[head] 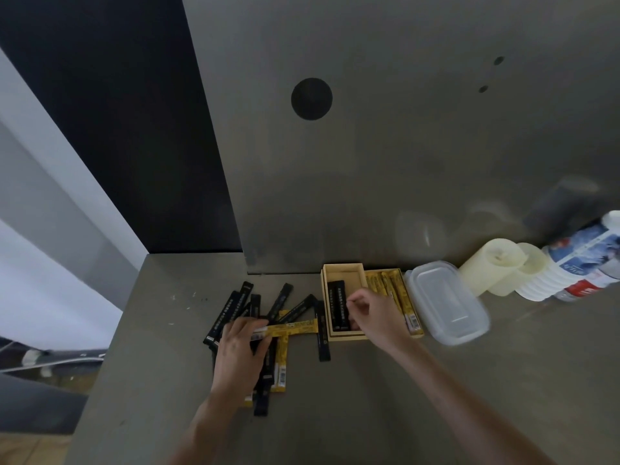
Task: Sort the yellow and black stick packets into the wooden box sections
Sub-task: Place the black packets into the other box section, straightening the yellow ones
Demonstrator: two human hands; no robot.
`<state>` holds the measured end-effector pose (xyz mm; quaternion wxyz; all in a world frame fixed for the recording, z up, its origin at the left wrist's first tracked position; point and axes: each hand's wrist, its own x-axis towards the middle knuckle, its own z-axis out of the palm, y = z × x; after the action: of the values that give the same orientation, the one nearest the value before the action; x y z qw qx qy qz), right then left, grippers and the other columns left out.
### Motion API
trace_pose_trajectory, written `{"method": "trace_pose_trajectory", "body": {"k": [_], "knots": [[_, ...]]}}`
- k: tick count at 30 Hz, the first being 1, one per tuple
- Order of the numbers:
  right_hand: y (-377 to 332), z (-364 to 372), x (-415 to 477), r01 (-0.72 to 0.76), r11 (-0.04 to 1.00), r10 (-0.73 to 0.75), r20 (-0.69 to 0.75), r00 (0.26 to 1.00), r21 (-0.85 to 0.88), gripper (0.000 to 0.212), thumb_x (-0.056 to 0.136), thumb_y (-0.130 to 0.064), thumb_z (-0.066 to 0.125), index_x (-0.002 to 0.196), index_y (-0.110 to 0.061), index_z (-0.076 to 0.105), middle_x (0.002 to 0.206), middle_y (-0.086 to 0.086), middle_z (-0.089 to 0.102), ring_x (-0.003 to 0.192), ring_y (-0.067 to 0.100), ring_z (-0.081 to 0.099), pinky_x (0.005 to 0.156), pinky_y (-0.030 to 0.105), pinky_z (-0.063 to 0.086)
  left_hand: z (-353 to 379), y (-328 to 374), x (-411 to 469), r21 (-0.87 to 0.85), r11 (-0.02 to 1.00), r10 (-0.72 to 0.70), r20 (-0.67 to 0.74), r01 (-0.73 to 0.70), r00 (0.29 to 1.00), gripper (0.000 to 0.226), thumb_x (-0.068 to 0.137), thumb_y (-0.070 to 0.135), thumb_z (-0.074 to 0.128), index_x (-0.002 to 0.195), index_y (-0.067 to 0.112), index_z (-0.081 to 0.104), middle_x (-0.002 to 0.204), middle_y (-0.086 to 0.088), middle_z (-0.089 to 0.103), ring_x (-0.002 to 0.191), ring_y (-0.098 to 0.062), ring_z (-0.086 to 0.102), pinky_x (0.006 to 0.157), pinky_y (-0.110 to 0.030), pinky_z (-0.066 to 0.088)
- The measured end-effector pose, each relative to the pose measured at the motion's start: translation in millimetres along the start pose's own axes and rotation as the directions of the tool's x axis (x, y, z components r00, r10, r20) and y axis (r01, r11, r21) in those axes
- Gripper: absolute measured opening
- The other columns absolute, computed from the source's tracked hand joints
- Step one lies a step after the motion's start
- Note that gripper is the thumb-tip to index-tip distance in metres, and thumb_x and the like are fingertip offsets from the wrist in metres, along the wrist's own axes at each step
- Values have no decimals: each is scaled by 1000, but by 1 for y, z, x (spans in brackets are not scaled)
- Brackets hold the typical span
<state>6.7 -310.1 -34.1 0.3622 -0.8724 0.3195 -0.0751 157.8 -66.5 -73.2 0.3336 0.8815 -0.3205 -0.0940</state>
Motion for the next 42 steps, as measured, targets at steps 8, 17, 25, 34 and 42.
{"method": "trace_pose_trajectory", "body": {"k": [8, 17, 25, 34, 42], "knots": [[-19, 26, -51, 285, 932, -286, 29, 958, -223, 23, 99, -45, 47, 112, -31, 60, 91, -13, 70, 75, -6, 65, 68, 12, 56, -3, -2, -2, -5, 1000, 15, -8, -15, 1000, 27, 88, 19, 73, 115, 21, 69, 110, 8, 59, 106, -14, 54, 94, -31, 50], [-42, 66, -69, 62, 807, 0, 105, 994, -587, 43, 104, -48, 41, 131, -16, 50, 106, 1, 69, 95, 17, 69, 74, 28, 54, -2, -10, -8, 7, 999, 38, 33, -38, 999, 27, 94, 34, 64, 121, 29, 65, 119, 12, 54, 114, -6, 43, 97, -19, 33], [-33, 54, -65, 7, 902, 29, 76, 997, -432, 15, 99, -30, 52, 97, -20, 62, 84, -4, 67, 71, 11, 63, 62, 26, 50, 0, -13, -8, -14, 1000, 28, 30, -28, 999, 27, 92, 32, 67, 119, 26, 67, 118, 8, 55, 114, -12, 45, 97, -20, 32], [-26, 13, -63, -142, 887, 147, 23, 989, 440, 12, 100, -23, 57, 99, -13, 64, 87, 6, 70, 60, 14, 68, 52, 26, 56, 4, -12, -14, 4, 1000, 19, 13, -19, 1000, 29, 94, 33, 64, 122, 26, 65, 122, 8, 54, 116, -11, 45, 97, -19, 29], [-8, 6, -68, -178, 701, 225, 23, 974, 690, 21, 99, -24, 56, 112, -9, 62, 105, 2, 76, 71, 21, 72, 50, 26, 57, 9, -18, -15, 12, 999, 50, -18, -49, 999, 29, 94, 35, 63, 121, 26, 65, 122, 8, 54, 114, -11, 47, 101, -24, 37]]}}
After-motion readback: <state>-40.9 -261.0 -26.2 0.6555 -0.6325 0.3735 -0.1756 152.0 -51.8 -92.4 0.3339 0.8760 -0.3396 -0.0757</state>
